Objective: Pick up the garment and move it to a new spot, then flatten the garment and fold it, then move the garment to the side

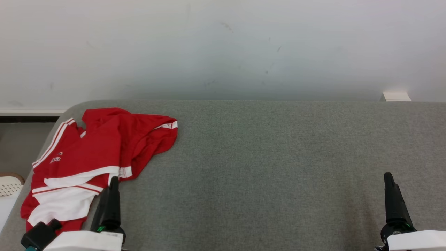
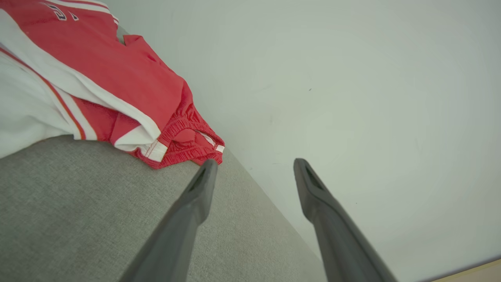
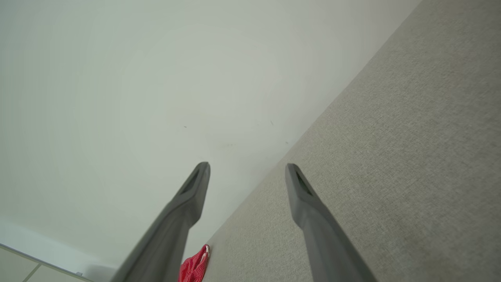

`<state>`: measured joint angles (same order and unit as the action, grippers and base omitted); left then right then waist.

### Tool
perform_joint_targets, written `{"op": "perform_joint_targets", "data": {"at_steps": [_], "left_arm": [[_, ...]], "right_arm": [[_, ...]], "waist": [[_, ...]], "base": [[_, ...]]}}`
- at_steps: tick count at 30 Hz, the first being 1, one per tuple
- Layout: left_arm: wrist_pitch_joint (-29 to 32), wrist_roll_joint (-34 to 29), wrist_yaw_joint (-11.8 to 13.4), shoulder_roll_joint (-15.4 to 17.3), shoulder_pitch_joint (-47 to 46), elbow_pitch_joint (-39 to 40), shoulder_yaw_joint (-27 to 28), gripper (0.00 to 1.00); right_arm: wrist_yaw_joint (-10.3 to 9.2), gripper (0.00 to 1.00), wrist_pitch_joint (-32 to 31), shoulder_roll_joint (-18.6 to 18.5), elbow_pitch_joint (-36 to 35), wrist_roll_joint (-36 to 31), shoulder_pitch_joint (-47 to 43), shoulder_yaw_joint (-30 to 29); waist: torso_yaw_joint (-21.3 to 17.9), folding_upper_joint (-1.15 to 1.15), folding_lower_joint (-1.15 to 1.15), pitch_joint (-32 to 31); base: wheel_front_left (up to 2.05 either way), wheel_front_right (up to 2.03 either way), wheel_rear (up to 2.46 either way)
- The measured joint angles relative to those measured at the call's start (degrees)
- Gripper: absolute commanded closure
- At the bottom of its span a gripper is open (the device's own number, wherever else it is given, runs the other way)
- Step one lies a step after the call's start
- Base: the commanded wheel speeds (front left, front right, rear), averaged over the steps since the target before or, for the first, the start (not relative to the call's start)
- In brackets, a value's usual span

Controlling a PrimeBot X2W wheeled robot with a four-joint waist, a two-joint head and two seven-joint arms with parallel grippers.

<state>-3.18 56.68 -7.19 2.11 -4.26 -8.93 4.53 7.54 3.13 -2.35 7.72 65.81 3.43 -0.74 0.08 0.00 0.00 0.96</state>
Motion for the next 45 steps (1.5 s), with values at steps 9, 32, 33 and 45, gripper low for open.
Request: {"op": "perform_joint_targets", "data": {"at_steps": [9, 32, 33, 45], "left_arm": [[-1.7, -11.2, 0.7, 0.1, 0.0, -0.1, -1.5, 0.0], [-5.5, -28.6, 2.7, 0.7, 0.2, -0.8, -4.2, 0.0], [-5.5, -29.0, 2.7, 0.7, 0.2, -0.9, -4.2, 0.0], [-7.1, -34.9, 2.8, 0.7, 0.2, -1.4, -4.1, 0.0]], "right_arm": [[0.0, 0.0, 1.8, -0.2, -1.1, -11.1, 0.0, 0.7], [0.0, 0.0, 5.5, -0.4, -0.3, -32.3, -0.1, 2.5], [0.0, 0.0, 5.6, -0.4, -0.2, -32.9, -0.1, 2.5], [0.0, 0.0, 7.2, -0.3, 0.5, -38.9, -0.1, 2.0]], "waist": [[-0.1, 0.0, 0.0, 0.1], [-0.1, 0.0, 0.0, -0.3], [-0.1, 0.0, 0.0, -0.3], [-0.2, 0.0, 0.0, -0.2]], "base": [[0.0, 0.0, 0.0], [0.0, 0.0, 0.0], [0.0, 0.0, 0.0], [0.0, 0.0, 0.0]]}}
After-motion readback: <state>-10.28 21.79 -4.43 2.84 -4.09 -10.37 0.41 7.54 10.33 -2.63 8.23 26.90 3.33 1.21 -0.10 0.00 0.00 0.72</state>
